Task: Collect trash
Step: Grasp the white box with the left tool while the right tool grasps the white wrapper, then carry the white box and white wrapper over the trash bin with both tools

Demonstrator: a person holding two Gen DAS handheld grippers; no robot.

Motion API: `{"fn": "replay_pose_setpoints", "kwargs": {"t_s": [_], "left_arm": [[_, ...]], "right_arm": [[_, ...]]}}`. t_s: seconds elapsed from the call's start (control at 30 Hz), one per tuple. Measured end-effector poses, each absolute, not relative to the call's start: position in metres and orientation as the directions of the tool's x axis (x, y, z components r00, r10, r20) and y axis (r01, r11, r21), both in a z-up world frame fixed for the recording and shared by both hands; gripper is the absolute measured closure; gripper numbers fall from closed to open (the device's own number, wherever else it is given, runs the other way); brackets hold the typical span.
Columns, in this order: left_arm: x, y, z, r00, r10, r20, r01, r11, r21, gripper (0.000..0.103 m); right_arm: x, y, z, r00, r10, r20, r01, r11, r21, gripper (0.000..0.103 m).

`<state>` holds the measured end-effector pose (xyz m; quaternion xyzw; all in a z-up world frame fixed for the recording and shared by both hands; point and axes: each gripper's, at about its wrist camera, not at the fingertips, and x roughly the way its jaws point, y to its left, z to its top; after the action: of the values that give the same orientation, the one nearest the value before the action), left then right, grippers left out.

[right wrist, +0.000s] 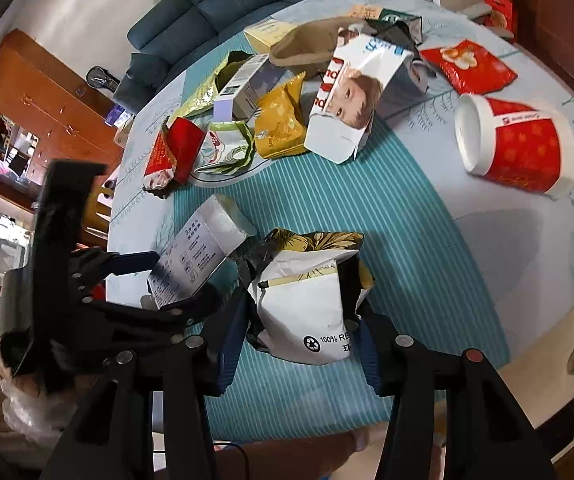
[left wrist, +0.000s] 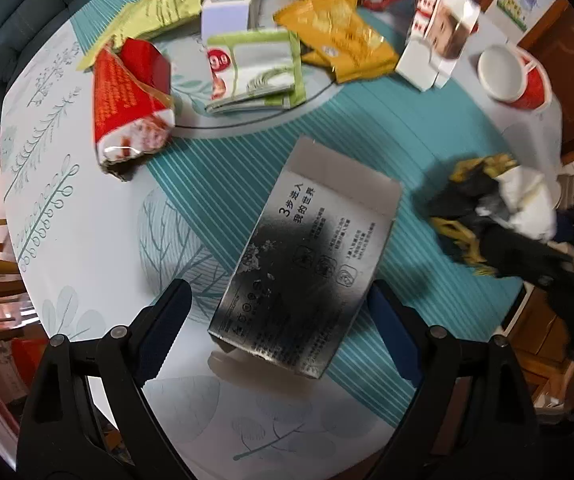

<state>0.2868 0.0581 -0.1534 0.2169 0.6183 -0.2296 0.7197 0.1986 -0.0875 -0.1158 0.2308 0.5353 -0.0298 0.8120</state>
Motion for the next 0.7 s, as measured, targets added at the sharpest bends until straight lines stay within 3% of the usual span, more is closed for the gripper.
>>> {"fn": "replay_pose_setpoints", "kwargs": {"t_s": [0.13, 0.27, 0.4, 0.7], "left_arm": [[0.287, 0.055, -0.162, 0.113, -0.061, -0.992, 0.588, 0.808, 0.017, 0.017], [0.285, 0.053, -0.162, 0.117, -0.08, -0.99, 0.595, 0.804, 0.006, 0.028], [0.276, 0.043, -0.155, 0.187, -0.038, -0.982, 0.599, 0.796, 0.083, 0.036], [0.252, 0.053, -0.112, 0.24, -0.124, -0.963, 0.561, 0.827, 0.034, 0.04]], "right_arm": [[0.194, -0.087, -0.107, 0.432, 0.178, -0.884, 0.283, 0.904, 0.32, 0.054], [0.187, -0.089, -0.096, 0.442, 0.162, -0.883, 0.277, 0.911, 0.305, 0.054], [0.177, -0.091, -0.08, 0.459, 0.137, -0.878, 0.266, 0.921, 0.284, 0.054], [0.146, -0.086, -0.04, 0.494, 0.083, -0.865, 0.212, 0.954, 0.213, 0.054]]}}
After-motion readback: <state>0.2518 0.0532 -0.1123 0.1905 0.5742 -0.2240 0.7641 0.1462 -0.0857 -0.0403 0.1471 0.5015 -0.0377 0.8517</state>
